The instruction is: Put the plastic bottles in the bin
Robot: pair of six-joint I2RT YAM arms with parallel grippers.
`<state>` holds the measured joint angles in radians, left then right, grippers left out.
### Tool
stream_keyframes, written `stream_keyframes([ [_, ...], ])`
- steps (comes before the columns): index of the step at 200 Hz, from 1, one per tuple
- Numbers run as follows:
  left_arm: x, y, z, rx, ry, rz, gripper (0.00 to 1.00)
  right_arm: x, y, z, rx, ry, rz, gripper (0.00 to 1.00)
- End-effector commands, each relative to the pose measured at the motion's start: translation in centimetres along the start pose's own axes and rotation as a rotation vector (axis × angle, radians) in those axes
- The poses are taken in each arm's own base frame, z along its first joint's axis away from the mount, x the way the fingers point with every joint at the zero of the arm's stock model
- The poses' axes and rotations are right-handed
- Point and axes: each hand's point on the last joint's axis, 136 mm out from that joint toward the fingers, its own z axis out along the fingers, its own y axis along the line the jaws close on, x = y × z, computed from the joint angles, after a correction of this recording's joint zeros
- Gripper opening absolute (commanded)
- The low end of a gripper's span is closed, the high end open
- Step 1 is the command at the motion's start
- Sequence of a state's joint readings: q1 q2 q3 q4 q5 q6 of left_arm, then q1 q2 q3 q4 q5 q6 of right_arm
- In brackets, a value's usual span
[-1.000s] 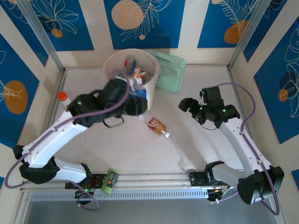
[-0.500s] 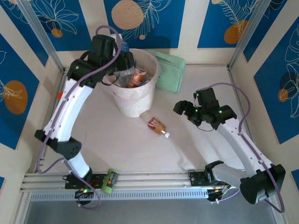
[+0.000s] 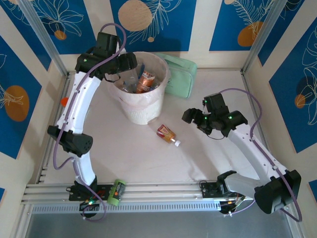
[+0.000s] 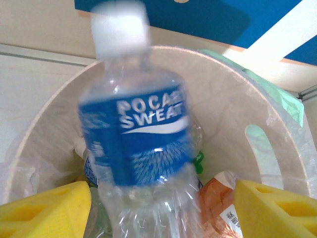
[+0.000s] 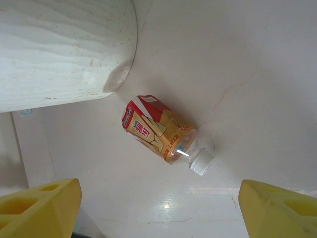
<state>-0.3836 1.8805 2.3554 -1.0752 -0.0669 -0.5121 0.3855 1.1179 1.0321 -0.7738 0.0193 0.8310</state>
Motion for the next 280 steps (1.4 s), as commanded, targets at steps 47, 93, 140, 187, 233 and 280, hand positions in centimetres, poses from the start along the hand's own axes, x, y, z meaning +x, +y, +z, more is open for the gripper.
stream_keyframes([
  [47,-0.5,-0.1,-4.0,0.031,-0.037,-0.006,0.79,0.4,1.0,1.4,0.025,0.031,-0.042,0.86],
  [93,1.3,2.1,-7.6,-0.002,-0.096,-0.027,0.78,1.6,1.3,4.8,0.016,0.108,-0.102,0.93],
  [140,8.1,9.0,-9.5,-0.133,-0.075,-0.142,0.79,2.7,1.4,8.9,0.005,0.19,-0.171,0.97],
  [187,16.7,13.4,-8.6,-0.154,0.034,-0.29,0.78,4.0,2.2,12.5,-0.004,0.275,-0.221,0.98],
  [233,18.2,14.1,-9.3,-0.147,0.022,-0.316,0.78,4.9,0.6,15.2,0.139,0.333,-0.205,0.95],
  [280,19.0,14.0,-8.3,-0.139,0.063,-0.32,0.77,6.1,-0.6,16.3,0.214,0.364,-0.197,0.94],
])
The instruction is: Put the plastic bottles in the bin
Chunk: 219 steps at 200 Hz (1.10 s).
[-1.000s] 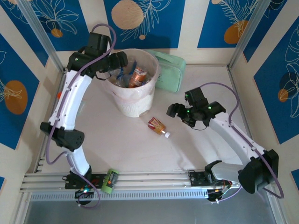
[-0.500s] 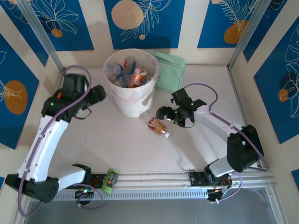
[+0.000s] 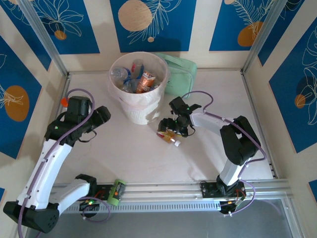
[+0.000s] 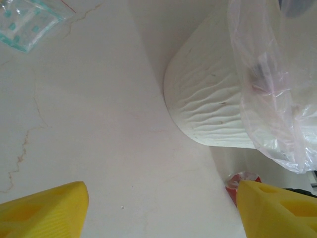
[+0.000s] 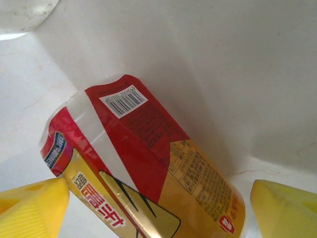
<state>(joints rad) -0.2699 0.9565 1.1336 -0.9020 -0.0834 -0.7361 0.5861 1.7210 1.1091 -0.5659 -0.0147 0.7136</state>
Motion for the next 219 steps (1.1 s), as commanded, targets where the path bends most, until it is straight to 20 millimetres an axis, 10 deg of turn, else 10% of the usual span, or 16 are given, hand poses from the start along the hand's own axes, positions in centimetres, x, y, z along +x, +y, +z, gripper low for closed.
stream_keyframes([
  [1,0.3,0.0,0.6,0.014,0.018,-0.024,0.77,0.6,-0.7,0.7,0.062,0.03,0.022,0.93],
  [99,2.0,0.6,2.5,0.013,0.067,-0.038,0.77,2.8,0.2,1.4,0.077,0.083,0.078,0.9],
  [219,2.9,0.7,3.4,0.024,0.099,-0.049,0.77,2.1,-3.3,1.2,0.212,0.055,0.148,0.75],
])
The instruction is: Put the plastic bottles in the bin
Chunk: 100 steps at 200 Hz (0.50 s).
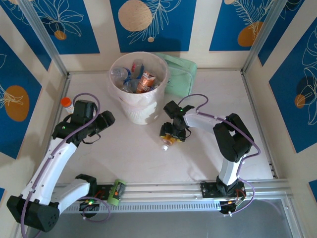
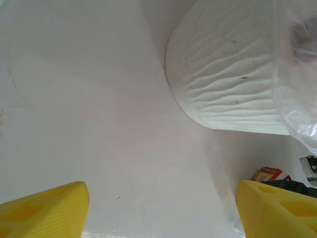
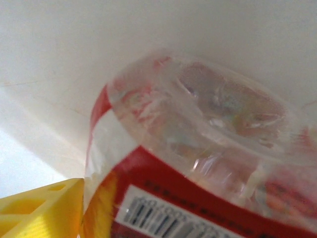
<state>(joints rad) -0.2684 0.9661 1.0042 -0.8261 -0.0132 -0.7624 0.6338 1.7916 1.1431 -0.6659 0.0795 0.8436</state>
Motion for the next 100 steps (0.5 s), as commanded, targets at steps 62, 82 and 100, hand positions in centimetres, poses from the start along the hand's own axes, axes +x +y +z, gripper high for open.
stream_keyframes([
  [62,0.1,0.0,0.2,0.016,0.007,-0.013,0.77,0.1,-2.2,-2.3,0.048,-0.041,0.032,0.7],
  [82,0.0,-0.1,0.2,0.017,0.006,-0.012,0.77,0.2,-2.3,-3.5,0.043,-0.062,0.021,0.68],
  [100,0.0,-0.1,0.2,0.019,0.004,-0.01,0.77,0.4,-2.3,-4.9,0.029,-0.09,0.008,0.66],
])
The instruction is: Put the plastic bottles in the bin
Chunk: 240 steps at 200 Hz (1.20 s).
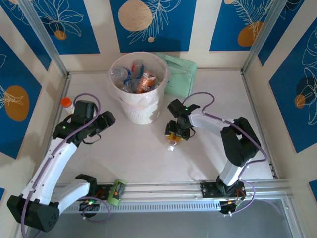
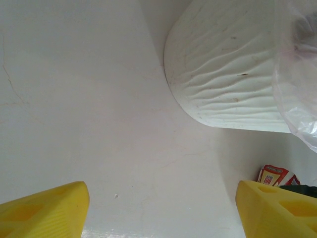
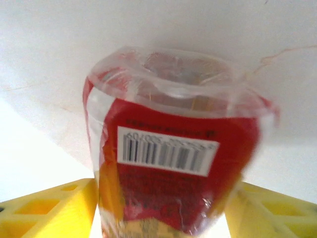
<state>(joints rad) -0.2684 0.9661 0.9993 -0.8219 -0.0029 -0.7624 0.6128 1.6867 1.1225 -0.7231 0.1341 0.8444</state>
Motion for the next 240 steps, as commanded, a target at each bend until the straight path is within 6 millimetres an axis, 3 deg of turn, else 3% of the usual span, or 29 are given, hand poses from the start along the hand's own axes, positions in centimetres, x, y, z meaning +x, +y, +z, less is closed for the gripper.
stream_keyframes([
  [1,-0.2,0.0,0.0,0.012,-0.004,-0.01,0.77,0.5,-0.9,-2.2,0.01,-0.028,-0.011,0.66],
  [36,-0.1,-0.1,0.2,0.017,-0.001,-0.01,0.77,0.8,-1.5,-3.6,0.006,-0.047,-0.02,0.69],
  [59,-0.1,-0.2,0.3,0.02,0.002,-0.008,0.77,0.4,-1.5,-2.9,0.034,-0.028,-0.014,0.88],
  [89,-0.1,-0.2,0.0,0.021,-0.002,-0.005,0.77,-1.0,-0.4,-1.1,0.044,-0.018,0.002,0.91],
  [134,0.0,0.3,-0.1,0.008,-0.002,0.001,0.77,-3.4,0.6,0.7,0.05,-0.04,0.028,0.86],
  [183,0.0,0.3,0.0,0.013,-0.002,-0.005,0.78,-3.3,-1.3,2.1,0.119,-0.015,0.073,0.71],
  [212,0.1,0.4,0.2,0.01,0.002,-0.004,0.77,-2.9,-2.3,1.5,0.131,-0.025,0.069,0.63],
  [240,0.1,0.4,0.1,0.01,0.001,-0.004,0.77,-2.8,-2.7,-0.9,0.116,-0.067,0.058,0.59],
])
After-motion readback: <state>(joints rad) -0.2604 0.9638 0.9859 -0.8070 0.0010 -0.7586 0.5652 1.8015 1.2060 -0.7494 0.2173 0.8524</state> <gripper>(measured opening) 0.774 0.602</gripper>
